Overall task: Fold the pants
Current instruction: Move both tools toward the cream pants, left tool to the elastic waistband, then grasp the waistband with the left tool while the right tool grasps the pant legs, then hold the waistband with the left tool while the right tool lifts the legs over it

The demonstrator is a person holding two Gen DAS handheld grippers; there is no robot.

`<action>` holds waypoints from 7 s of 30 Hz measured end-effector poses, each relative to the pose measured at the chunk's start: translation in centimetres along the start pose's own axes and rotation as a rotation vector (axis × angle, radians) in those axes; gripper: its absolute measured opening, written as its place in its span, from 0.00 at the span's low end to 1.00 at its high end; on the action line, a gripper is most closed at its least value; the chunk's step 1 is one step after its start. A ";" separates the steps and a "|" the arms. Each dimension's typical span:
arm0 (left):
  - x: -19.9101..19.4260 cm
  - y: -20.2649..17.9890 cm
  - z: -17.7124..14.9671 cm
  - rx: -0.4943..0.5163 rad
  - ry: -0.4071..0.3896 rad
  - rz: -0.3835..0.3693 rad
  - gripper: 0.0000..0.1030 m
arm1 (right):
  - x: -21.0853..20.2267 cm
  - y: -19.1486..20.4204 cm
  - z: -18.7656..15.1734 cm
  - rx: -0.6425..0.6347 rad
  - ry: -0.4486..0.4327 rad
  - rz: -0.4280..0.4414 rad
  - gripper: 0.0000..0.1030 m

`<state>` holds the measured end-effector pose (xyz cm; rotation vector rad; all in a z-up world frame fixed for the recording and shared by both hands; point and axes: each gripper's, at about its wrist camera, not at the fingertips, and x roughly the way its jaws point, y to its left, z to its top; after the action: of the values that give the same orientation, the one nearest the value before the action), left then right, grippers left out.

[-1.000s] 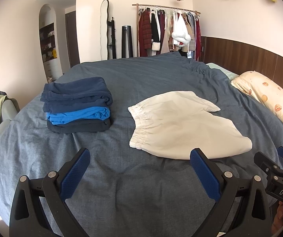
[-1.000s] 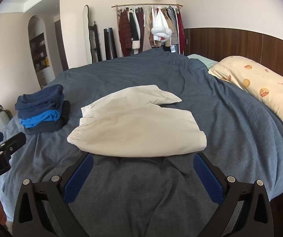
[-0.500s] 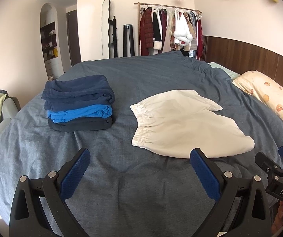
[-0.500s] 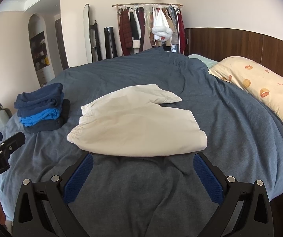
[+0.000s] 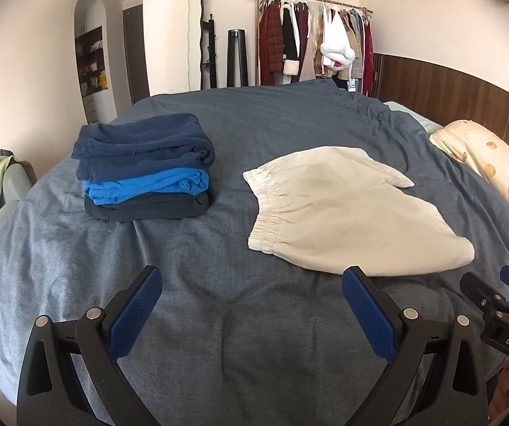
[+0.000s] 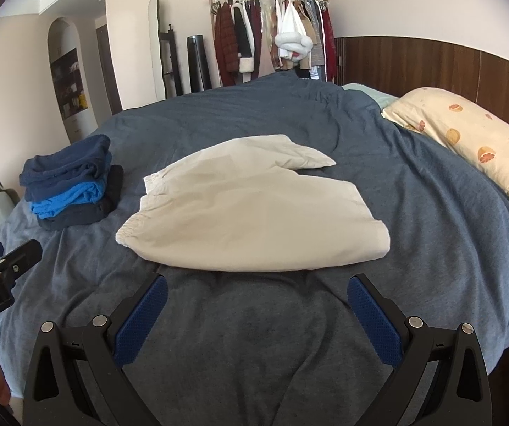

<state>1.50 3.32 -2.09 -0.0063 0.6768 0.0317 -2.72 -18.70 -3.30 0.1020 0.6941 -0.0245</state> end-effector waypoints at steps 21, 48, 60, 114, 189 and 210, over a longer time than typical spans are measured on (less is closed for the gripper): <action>12.4 0.2 1.5 0.088 0.209 -0.087 0.71 | 11.1 -0.7 -0.1 0.187 0.250 0.042 0.82; 22.1 0.4 3.2 -0.172 0.623 -0.158 0.42 | 17.9 -3.3 1.2 0.555 0.655 -0.032 0.58; 23.7 0.0 2.7 -0.181 0.678 -0.135 0.35 | 19.9 -3.9 1.2 0.570 0.671 -0.056 0.37; 29.0 -1.2 20.4 -0.363 0.553 -0.100 0.14 | 27.8 -3.2 25.6 0.359 0.303 0.091 0.03; 36.4 -5.0 21.0 0.357 0.925 -0.440 0.23 | 42.5 4.6 22.8 -1.029 0.796 0.368 0.05; 41.1 -2.3 18.7 0.084 0.892 -0.223 0.25 | 48.3 5.8 26.7 -0.793 0.668 0.121 0.04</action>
<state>45.33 2.50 -13.24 -0.0156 1.5652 -0.2275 51.75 -15.08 -13.30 -0.6369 1.3149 0.4162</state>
